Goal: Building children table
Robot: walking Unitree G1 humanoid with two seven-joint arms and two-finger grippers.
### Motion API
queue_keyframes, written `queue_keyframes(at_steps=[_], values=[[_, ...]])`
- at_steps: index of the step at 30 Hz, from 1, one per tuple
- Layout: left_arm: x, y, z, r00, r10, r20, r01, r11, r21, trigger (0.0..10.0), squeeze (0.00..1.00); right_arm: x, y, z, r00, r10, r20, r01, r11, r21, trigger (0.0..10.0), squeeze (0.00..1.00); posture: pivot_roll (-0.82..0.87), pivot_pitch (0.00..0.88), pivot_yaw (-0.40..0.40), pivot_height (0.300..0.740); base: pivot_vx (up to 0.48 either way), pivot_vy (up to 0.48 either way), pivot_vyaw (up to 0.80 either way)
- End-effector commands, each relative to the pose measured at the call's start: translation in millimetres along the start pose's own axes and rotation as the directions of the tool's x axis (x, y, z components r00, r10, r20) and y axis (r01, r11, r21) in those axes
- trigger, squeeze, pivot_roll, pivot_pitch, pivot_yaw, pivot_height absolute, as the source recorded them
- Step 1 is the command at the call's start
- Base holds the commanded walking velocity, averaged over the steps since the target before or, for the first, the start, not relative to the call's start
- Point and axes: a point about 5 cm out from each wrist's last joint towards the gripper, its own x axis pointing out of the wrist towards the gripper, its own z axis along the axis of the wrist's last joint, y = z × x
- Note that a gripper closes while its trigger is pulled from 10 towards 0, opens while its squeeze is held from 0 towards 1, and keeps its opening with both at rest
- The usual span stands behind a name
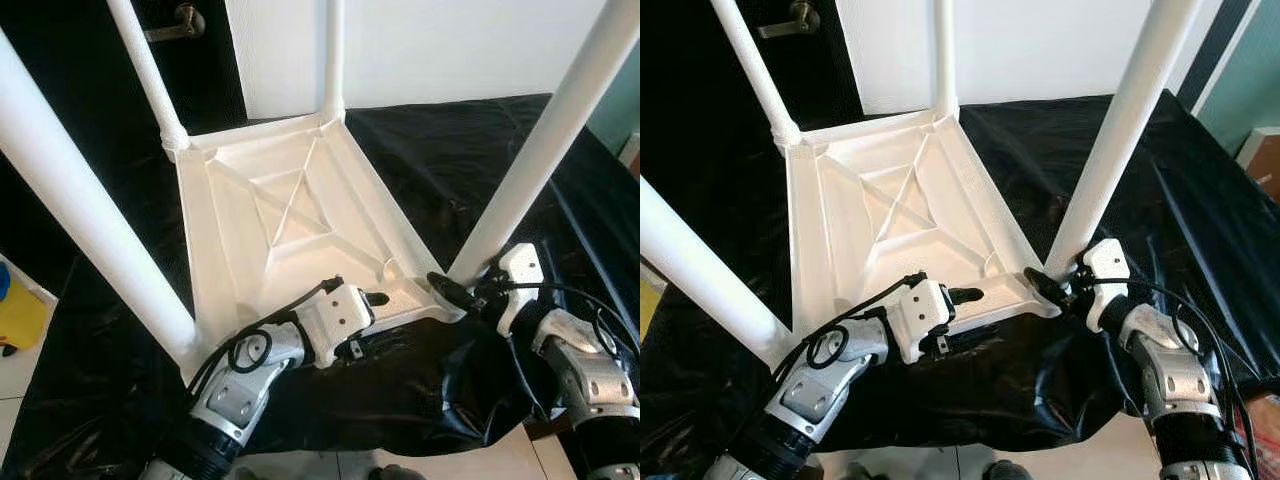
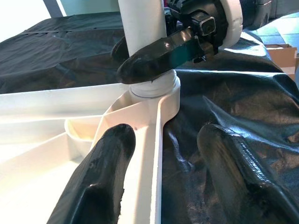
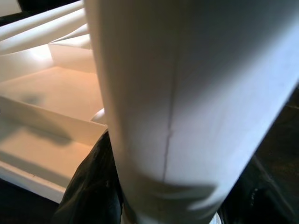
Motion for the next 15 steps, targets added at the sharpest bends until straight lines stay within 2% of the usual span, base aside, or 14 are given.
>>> queue_keyframes(at_steps=[1, 3, 6, 7, 9, 12, 13, 14, 15], values=[[-0.3, -1.6, -1.7, 1.000, 0.013, -0.006, -0.013, 1.000, 0.001, 10.0, 0.00, -2.9, 4.3, -10.1, 0.999, -0.004, -0.039, 0.005, 0.999, 0.034, 10.0, 0.00, -0.17, 0.085, 0.036, 0.740, 0.000, 0.000, 0.00], [-0.1, -1.4, -1.4, 1.000, 0.012, -0.006, -0.012, 1.000, 0.001, 10.0, 0.00, 0.0, 8.4, -12.6, 0.995, -0.090, -0.045, 0.092, 0.994, 0.056, 10.0, 0.00, -0.18, 0.089, 0.036, 0.740, 0.000, 0.000, 0.00], [-0.1, -1.2, -1.1, 1.000, 0.012, -0.005, -0.012, 1.000, -0.001, 10.0, 0.00, 2.8, 14.8, -12.5, 0.988, -0.148, -0.035, 0.150, 0.986, 0.078, 10.0, 0.00, -0.17, 0.090, 0.036, 0.740, 0.000, 0.000, 0.00], [-0.1, -1.2, -1.1, 1.000, 0.012, -0.005, -0.012, 1.000, -0.001, 10.0, 0.00, 2.8, 14.8, -12.5, 0.988, -0.148, -0.035, 0.150, 0.986, 0.078, 10.0, 0.00, -0.17, 0.090, 0.036, 0.740, 0.000, 0.000, 0.00], [-0.2, -1.6, -0.7, 1.000, 0.012, -0.004, -0.012, 1.000, -0.002, 10.0, 0.00, 5.3, 17.8, -12.8, 0.969, -0.241, -0.047, 0.244, 0.968, 0.062, 10.0, 0.00, -0.17, 0.093, 0.036, 0.740, 0.000, 0.000, 0.00], [-0.6, -1.6, -0.6, 1.000, 0.012, -0.004, -0.012, 1.000, -0.003, 10.0, 0.00, 6.6, 19.7, -11.9, 0.954, -0.297, -0.047, 0.300, 0.952, 0.062, 10.0, 0.00, -0.17, 0.095, 0.036, 0.740, 0.000, 0.000, 0.00], [-1.2, -1.7, -0.9, 1.000, 0.012, -0.005, -0.012, 1.000, -0.004, 10.0, 0.00, 8.0, 23.0, -11.5, 0.921, -0.386, -0.051, 0.389, 0.919, 0.068, 10.0, 0.00, -0.17, 0.098, 0.034, 0.740, 0.000, 0.000, 0.00], [-1.2, -1.7, -0.9, 1.000, 0.012, -0.005, -0.012, 1.000, -0.004, 10.0, 0.00, 8.0, 23.0, -11.5, 0.921, -0.386, -0.051, 0.389, 0.919, 0.068, 10.0, 0.00, -0.17, 0.098, 0.034, 0.740, 0.000, 0.000, 0.00], [-1.6, -1.8, -1.0, 1.000, 0.012, -0.006, -0.012, 1.000, -0.005, 10.0, 0.00, 8.3, 26.7, -12.3, 0.886, -0.459, -0.066, 0.464, 0.882, 0.088, 10.0, 0.00, -0.17, 0.099, 0.034, 0.740, 0.000, 0.000, 0.00]])
